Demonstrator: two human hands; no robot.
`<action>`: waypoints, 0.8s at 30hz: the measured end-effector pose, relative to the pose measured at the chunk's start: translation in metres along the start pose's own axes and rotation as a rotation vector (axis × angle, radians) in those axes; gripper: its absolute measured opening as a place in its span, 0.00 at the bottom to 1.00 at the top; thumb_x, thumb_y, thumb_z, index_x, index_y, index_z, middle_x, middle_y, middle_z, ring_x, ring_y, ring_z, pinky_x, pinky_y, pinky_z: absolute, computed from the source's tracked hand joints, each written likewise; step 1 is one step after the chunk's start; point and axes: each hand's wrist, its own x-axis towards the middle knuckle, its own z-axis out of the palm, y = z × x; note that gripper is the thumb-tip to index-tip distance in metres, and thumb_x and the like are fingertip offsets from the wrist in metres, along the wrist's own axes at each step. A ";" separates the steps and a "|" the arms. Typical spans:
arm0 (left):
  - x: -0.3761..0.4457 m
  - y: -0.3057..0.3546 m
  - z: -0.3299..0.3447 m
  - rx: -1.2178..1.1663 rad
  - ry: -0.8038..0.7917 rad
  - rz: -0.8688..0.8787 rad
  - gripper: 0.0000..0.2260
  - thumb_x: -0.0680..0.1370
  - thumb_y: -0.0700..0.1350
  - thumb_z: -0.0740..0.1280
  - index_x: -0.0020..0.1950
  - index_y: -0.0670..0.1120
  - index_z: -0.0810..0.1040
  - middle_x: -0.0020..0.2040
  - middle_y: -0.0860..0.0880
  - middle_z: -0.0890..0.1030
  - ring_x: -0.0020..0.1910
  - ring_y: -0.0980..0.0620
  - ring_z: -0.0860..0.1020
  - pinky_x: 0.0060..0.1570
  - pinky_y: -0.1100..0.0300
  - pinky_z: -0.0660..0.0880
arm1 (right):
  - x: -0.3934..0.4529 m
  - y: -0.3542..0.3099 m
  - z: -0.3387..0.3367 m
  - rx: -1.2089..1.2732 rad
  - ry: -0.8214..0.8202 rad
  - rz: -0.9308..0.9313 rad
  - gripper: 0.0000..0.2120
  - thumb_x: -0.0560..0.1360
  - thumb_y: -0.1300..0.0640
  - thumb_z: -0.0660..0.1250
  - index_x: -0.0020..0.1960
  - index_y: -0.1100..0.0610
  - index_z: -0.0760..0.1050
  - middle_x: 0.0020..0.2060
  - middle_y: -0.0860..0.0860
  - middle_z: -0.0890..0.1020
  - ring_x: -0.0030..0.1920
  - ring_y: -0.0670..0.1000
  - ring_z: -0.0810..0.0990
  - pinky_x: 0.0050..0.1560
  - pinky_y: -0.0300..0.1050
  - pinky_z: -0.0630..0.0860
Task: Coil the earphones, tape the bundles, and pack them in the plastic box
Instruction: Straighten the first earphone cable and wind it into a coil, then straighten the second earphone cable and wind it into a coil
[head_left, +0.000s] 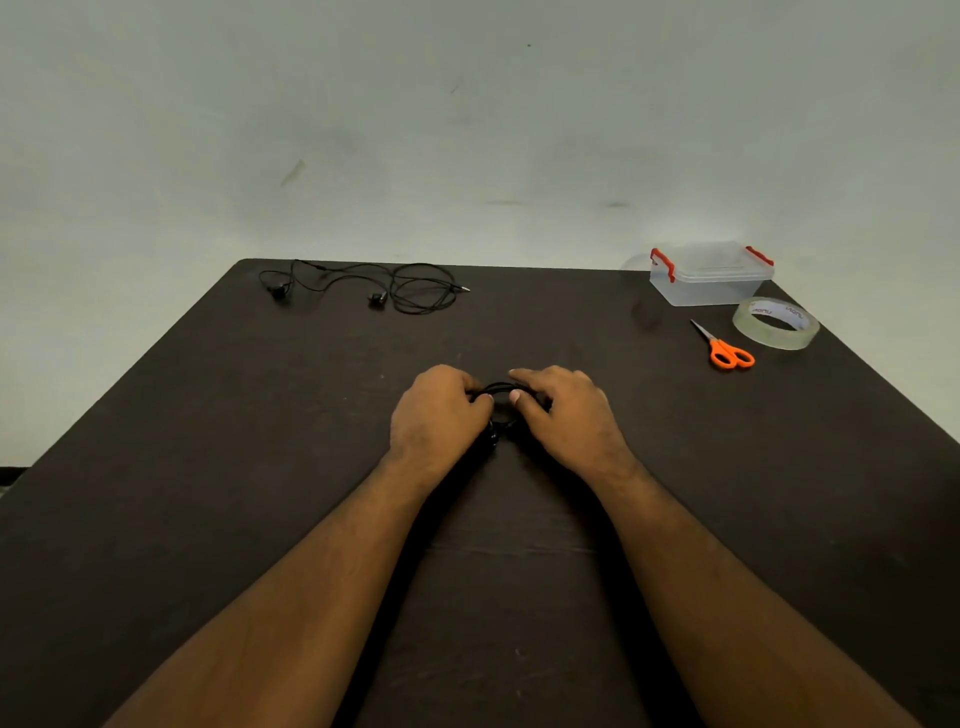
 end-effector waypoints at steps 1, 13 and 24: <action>0.000 0.000 0.000 -0.002 0.008 0.004 0.09 0.75 0.51 0.66 0.47 0.49 0.84 0.37 0.52 0.83 0.38 0.55 0.81 0.41 0.55 0.80 | 0.000 0.000 0.001 -0.007 0.001 -0.006 0.17 0.79 0.46 0.59 0.66 0.45 0.74 0.55 0.46 0.81 0.57 0.51 0.76 0.59 0.54 0.73; -0.004 -0.010 0.003 -0.044 0.142 0.075 0.13 0.78 0.50 0.64 0.61 0.49 0.80 0.54 0.51 0.79 0.51 0.55 0.78 0.46 0.63 0.71 | -0.006 -0.006 -0.004 -0.008 -0.023 0.009 0.17 0.81 0.46 0.55 0.67 0.46 0.73 0.56 0.45 0.80 0.59 0.51 0.74 0.62 0.54 0.71; 0.023 -0.039 -0.031 0.039 0.196 0.067 0.14 0.78 0.49 0.64 0.61 0.48 0.80 0.59 0.49 0.77 0.60 0.48 0.72 0.54 0.55 0.72 | 0.033 -0.015 -0.016 0.113 -0.045 -0.002 0.20 0.80 0.52 0.60 0.30 0.54 0.67 0.29 0.50 0.73 0.32 0.50 0.74 0.36 0.43 0.68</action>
